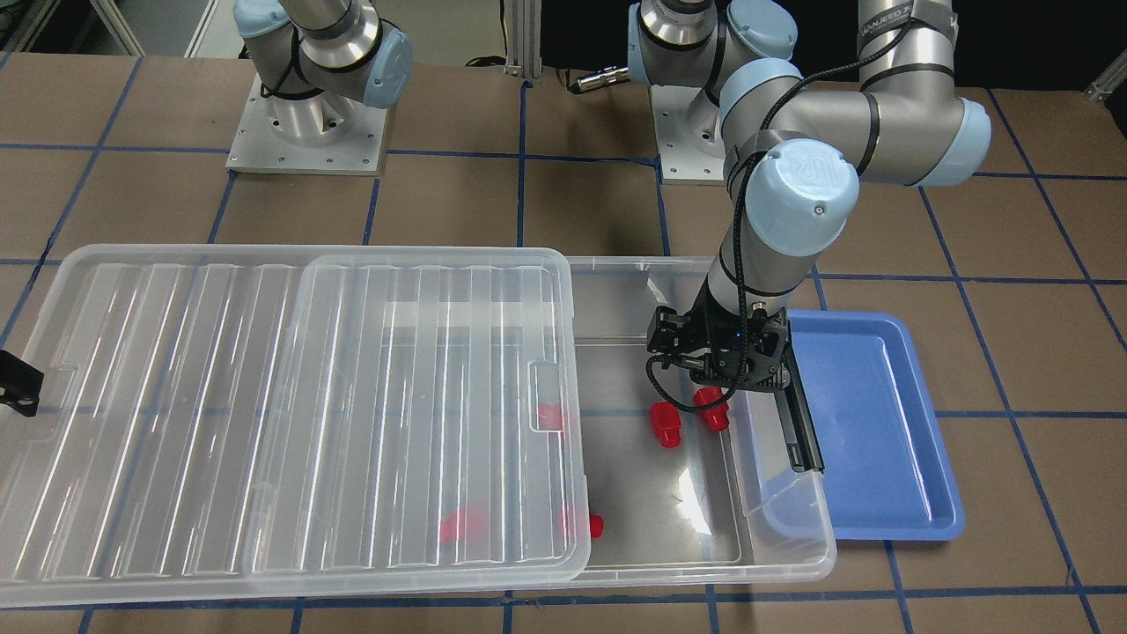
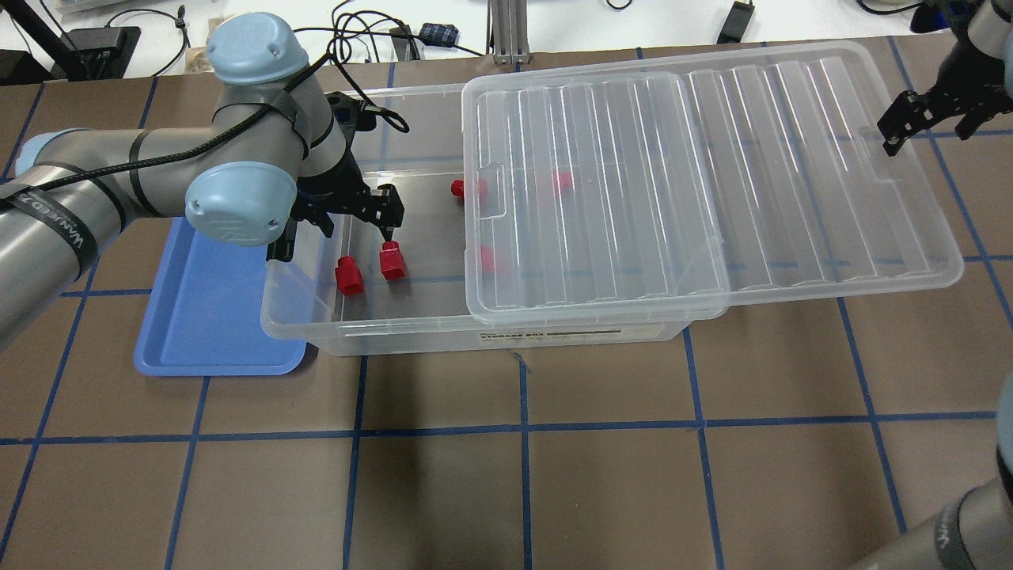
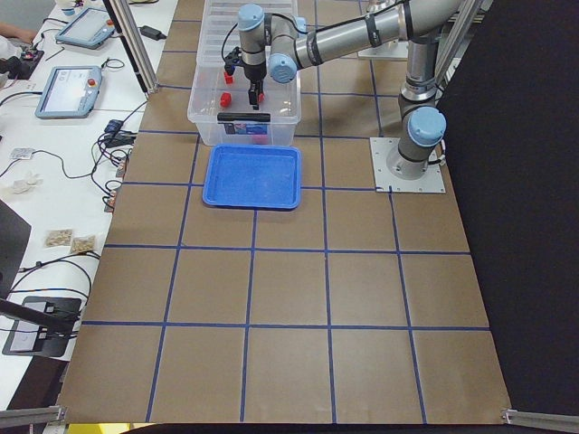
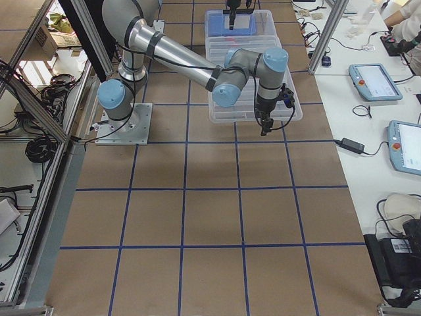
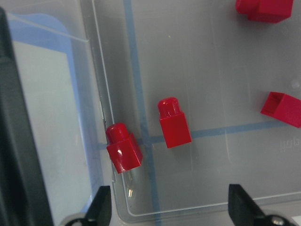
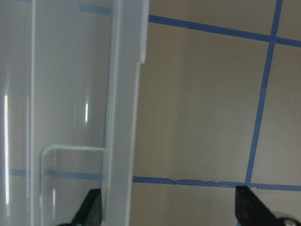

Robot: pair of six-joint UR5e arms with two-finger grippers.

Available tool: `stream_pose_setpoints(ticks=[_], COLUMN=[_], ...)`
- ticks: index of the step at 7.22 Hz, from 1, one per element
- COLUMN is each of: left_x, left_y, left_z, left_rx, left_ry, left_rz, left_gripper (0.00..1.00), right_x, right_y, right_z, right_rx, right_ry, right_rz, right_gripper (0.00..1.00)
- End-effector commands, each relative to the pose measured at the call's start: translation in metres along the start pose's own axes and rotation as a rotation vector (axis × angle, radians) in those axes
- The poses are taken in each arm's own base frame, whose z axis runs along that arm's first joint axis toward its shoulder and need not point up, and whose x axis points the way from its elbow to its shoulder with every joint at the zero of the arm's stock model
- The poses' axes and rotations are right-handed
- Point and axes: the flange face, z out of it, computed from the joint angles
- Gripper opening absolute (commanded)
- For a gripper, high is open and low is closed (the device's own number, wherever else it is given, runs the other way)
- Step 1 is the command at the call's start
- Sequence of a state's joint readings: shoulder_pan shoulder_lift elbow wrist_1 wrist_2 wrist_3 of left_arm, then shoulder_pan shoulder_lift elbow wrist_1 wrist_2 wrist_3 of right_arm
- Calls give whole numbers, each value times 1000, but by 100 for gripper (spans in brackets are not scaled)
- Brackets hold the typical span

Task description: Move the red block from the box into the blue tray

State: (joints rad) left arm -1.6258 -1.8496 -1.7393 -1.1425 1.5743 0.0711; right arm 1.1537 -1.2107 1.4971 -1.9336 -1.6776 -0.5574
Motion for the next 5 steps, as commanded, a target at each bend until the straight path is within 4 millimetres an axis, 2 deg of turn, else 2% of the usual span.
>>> stream_pose_setpoints(ticks=[1,4,5], left_x=[1,0,1], left_y=[-10,-18,-20], left_z=[21,48,54], left_rx=[2,-22,-25], left_ry=[2,2,2], left_rz=[1,9,12], left_gripper=[87,87,86], right_x=[1,1,-3], right_y=[0,0,1], right_z=[-2,0,-8], right_rx=[4,-1,16], right_ry=[2,-1,-13], right_rz=[-8,-9,3], right_gripper=[100,100,100])
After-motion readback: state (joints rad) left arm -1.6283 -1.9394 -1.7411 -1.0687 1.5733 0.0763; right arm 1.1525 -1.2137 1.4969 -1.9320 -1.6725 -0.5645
